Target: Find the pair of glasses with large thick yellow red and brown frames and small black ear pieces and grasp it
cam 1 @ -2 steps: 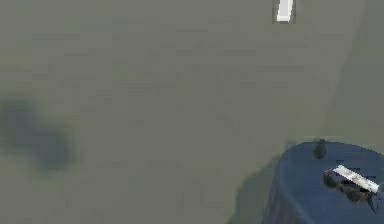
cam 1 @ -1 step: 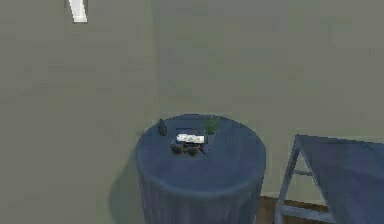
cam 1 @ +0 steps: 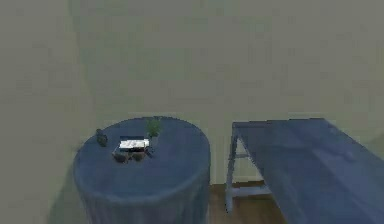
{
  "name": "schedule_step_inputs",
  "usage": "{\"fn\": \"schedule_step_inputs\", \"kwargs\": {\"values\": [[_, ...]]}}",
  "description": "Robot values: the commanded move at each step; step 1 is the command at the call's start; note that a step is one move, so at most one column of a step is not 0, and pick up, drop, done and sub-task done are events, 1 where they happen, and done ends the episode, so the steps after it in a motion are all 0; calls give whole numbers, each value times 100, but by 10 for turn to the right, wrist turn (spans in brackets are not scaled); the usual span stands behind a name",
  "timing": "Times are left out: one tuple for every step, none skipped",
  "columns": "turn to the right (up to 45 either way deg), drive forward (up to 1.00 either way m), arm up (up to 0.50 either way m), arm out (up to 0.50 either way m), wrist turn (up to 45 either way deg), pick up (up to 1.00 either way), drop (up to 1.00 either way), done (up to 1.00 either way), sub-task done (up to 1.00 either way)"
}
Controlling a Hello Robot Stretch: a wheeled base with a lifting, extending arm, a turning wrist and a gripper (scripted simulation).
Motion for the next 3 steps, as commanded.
{"fn": "schedule_step_inputs", "kwargs": {"values": [[0, 40, 0, 0, 0, 0, 0, 0, 0], [-450, 0, 0, 0, 0, 0, 0, 0, 0], [-450, 0, 0, 0, 0, 0, 0, 0, 0]]}}
